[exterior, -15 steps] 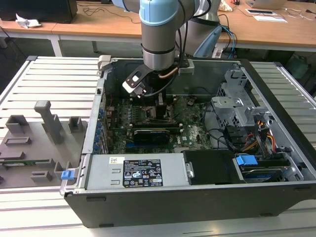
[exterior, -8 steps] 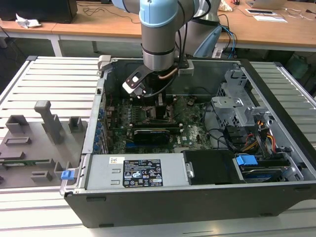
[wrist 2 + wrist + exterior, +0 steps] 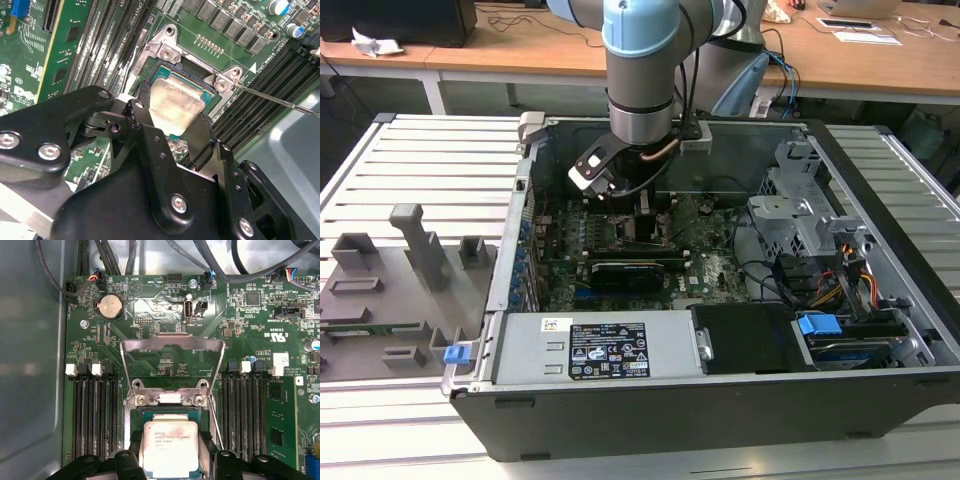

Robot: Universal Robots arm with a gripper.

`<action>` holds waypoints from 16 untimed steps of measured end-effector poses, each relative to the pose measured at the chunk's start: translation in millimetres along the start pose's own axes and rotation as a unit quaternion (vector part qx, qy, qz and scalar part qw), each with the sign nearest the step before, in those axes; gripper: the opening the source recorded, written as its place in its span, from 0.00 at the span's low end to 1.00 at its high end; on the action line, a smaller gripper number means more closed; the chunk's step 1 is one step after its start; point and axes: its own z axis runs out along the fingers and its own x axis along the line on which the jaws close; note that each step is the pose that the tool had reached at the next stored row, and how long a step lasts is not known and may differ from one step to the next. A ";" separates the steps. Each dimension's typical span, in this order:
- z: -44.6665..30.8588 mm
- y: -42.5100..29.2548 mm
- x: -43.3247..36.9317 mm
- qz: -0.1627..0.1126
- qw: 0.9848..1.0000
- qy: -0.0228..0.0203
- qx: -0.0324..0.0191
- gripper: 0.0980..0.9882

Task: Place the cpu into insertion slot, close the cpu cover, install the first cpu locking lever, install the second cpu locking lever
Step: 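Place the cpu into insertion slot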

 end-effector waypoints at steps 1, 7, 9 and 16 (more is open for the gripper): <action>0.0 0.0 0.0 0.000 1.000 0.000 0.000 0.48; 0.1 0.0 0.0 0.000 1.000 0.000 0.000 0.49; 0.1 0.1 0.0 0.000 1.000 0.000 0.000 0.56; -3.7 0.5 0.1 0.000 1.000 0.000 0.001 0.56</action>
